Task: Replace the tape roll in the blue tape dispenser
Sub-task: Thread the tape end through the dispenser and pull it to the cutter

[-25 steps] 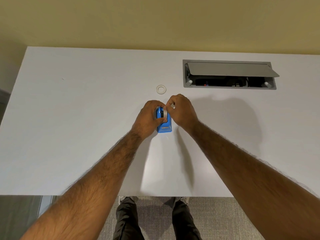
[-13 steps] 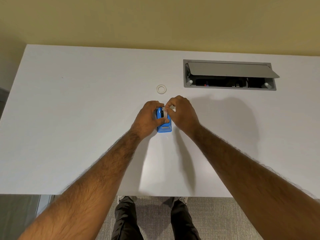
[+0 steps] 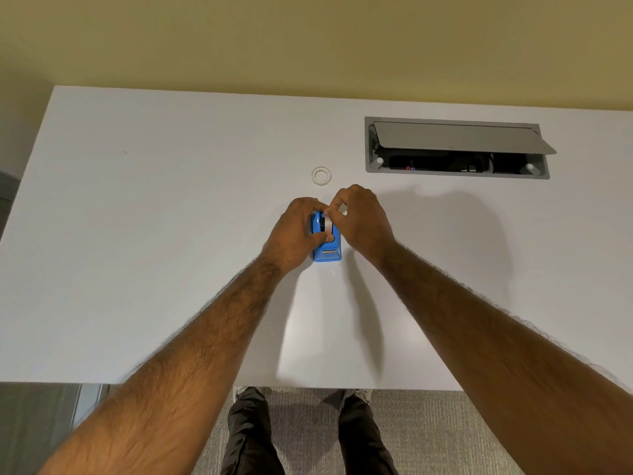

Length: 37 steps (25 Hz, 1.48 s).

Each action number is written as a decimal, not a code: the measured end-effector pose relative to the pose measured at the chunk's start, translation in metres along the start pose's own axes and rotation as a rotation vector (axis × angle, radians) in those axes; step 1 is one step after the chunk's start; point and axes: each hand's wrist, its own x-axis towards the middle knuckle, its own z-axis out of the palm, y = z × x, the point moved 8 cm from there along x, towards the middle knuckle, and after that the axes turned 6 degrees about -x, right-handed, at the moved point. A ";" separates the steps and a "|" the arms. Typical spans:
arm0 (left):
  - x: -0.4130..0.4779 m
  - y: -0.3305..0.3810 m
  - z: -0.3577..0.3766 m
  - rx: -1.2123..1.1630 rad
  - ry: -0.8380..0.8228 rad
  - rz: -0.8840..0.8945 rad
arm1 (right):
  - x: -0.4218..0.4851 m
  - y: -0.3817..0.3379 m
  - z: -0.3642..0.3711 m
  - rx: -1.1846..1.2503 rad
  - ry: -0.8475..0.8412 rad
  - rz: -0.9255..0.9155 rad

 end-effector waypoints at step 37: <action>0.007 -0.007 0.001 0.031 -0.013 -0.013 | -0.002 -0.008 0.002 -0.123 -0.047 -0.081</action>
